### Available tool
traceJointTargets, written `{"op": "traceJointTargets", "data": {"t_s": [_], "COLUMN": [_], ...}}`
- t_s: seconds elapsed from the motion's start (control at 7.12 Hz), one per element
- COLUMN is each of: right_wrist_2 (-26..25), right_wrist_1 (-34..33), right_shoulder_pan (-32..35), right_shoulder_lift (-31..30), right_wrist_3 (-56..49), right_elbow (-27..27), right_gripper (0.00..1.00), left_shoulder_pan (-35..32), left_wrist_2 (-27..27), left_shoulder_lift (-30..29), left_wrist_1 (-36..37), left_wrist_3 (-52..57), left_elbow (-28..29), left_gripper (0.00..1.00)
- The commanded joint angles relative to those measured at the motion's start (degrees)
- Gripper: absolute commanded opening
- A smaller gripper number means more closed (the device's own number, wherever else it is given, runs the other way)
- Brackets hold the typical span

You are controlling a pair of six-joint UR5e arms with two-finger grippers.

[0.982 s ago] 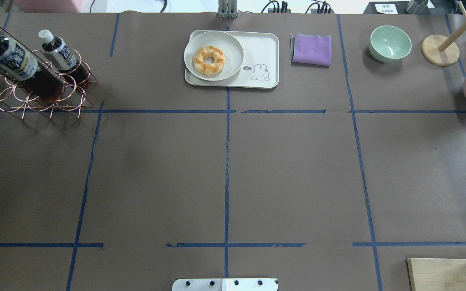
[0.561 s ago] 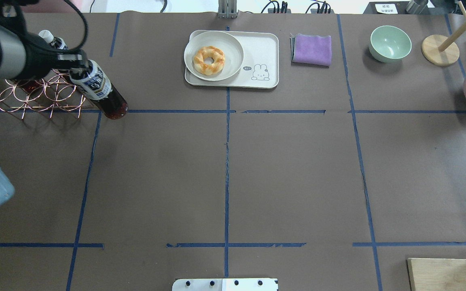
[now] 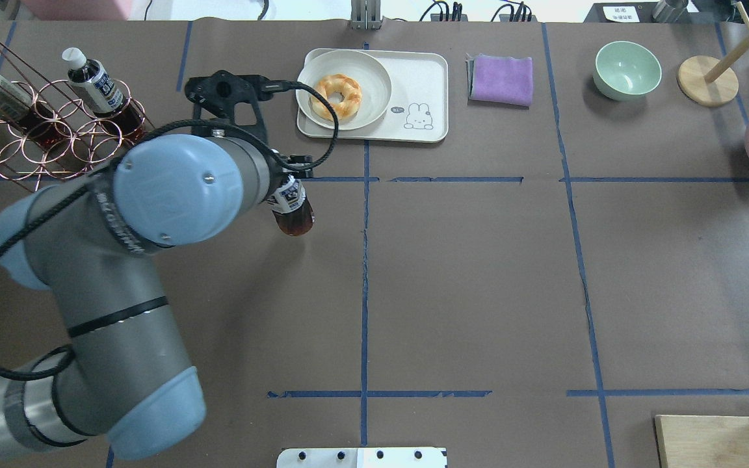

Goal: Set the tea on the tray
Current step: 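Carry the bottle to the table center and set it upright with the left gripper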

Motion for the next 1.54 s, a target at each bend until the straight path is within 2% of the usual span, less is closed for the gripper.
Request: {"op": "traceJointTargets", "data": {"t_s": [0.0, 0.42, 0.56, 0.7, 0.98, 1.4], "right_wrist_2": [0.00, 0.00, 0.00, 0.00, 0.00, 0.00], "right_wrist_1": [0.00, 0.00, 0.00, 0.00, -0.09, 0.00], "right_shoulder_pan": [0.00, 0.00, 0.00, 0.00, 0.00, 0.00], "right_shoulder_lift": [0.00, 0.00, 0.00, 0.00, 0.00, 0.00], "right_wrist_3": [0.00, 0.00, 0.00, 0.00, 0.00, 0.00], "right_elbow": [0.00, 0.00, 0.00, -0.09, -0.18, -0.18], "right_gripper": [1.00, 1.00, 1.00, 1.00, 1.00, 1.00], "left_shoulder_pan": [2.97, 5.07, 5.08, 5.08, 5.08, 4.64], "left_wrist_2": [2.54, 2.63, 2.63, 2.46, 2.71, 1.66], "left_shoulder_lift": [-8.72, -9.98, -9.80, -9.71, -9.45, -9.36], "left_wrist_1": [-0.28, -0.37, -0.37, -0.55, -0.64, 0.06], "left_wrist_3": [-3.27, -3.47, -3.20, -3.03, -2.68, -2.59], "left_elbow": [9.66, 11.36, 11.36, 11.36, 11.36, 5.85], "left_gripper": [0.04, 0.06, 0.13, 0.29, 1.00, 1.00]}}
